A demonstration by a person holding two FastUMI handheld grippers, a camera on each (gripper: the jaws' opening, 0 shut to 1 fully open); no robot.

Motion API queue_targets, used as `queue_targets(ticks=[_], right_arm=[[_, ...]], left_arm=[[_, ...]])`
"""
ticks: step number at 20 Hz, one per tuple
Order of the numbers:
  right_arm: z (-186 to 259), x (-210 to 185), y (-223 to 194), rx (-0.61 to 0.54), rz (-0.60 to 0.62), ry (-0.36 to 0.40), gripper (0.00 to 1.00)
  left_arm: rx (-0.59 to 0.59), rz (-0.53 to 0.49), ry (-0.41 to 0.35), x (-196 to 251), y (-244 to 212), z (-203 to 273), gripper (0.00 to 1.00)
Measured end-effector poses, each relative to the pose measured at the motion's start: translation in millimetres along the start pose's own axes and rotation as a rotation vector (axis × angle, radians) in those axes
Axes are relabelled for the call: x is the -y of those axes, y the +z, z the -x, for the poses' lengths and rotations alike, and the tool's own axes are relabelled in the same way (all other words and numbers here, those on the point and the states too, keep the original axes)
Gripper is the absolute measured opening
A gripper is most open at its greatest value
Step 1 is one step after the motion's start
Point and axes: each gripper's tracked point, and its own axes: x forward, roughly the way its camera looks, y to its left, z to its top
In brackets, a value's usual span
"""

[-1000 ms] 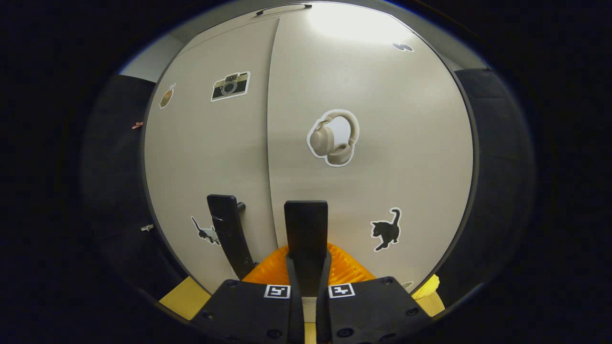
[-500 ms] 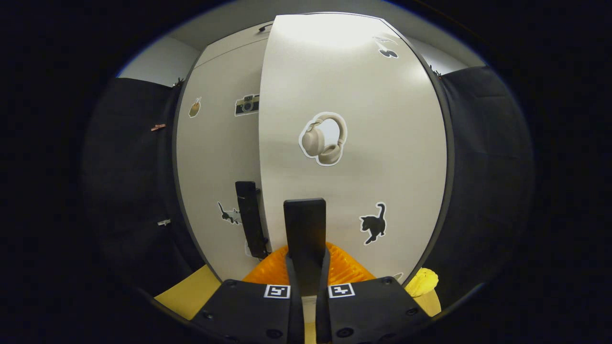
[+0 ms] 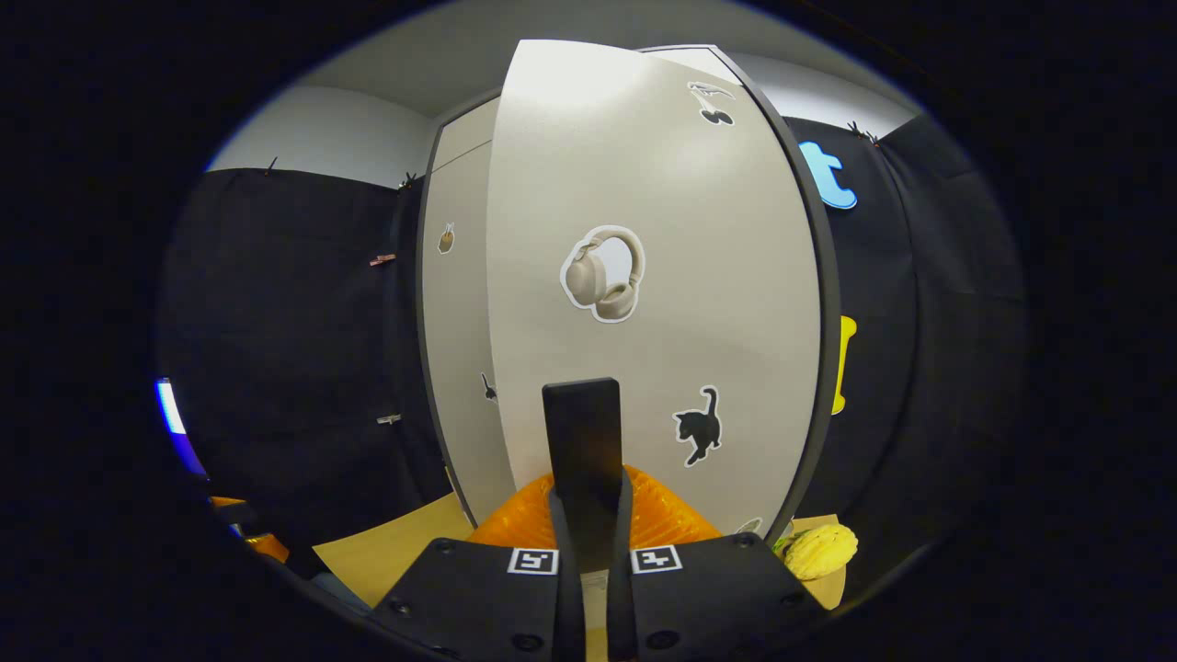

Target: Open the right door of the double-door shoe cabinet with the right hand, and open the left door with the left hand.

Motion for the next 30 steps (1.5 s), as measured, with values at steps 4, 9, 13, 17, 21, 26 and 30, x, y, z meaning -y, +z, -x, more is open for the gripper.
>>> queue_targets(ticks=[4,9,13,17,21,26,30], right_arm=[[21.4,15.9,3.5,0.019,0.006,0.026,0.13],[37.7,36.8,7.3,0.027,0.020,0.014,0.13],[50.5,57.5,7.6,0.057,0.064,-0.044,0.13],[55.7,88.5,12.0,0.059,0.061,-0.142,0.12],[51.4,115.0,11.2,0.064,0.033,-0.210,0.11],[53.6,117.2,8.7,0.043,0.012,-0.275,0.08],[77.3,115.6,8.4,0.057,0.033,-0.332,0.10]], left_arm=[[0.002,-0.020,0.029,33.2,-2.4,21.2,0.95],[-0.007,0.002,0.007,65.6,-6.7,29.8,0.95],[-0.002,0.002,-0.004,70.4,-3.4,22.5,0.95],[-0.010,0.002,-0.022,68.3,-4.1,7.5,0.95],[-0.032,0.013,-0.065,69.1,-4.9,-12.7,0.95],[-0.026,-0.012,-0.121,61.5,9.9,-47.4,0.95],[-0.022,-0.017,-0.179,61.0,19.8,-89.7,0.95]])
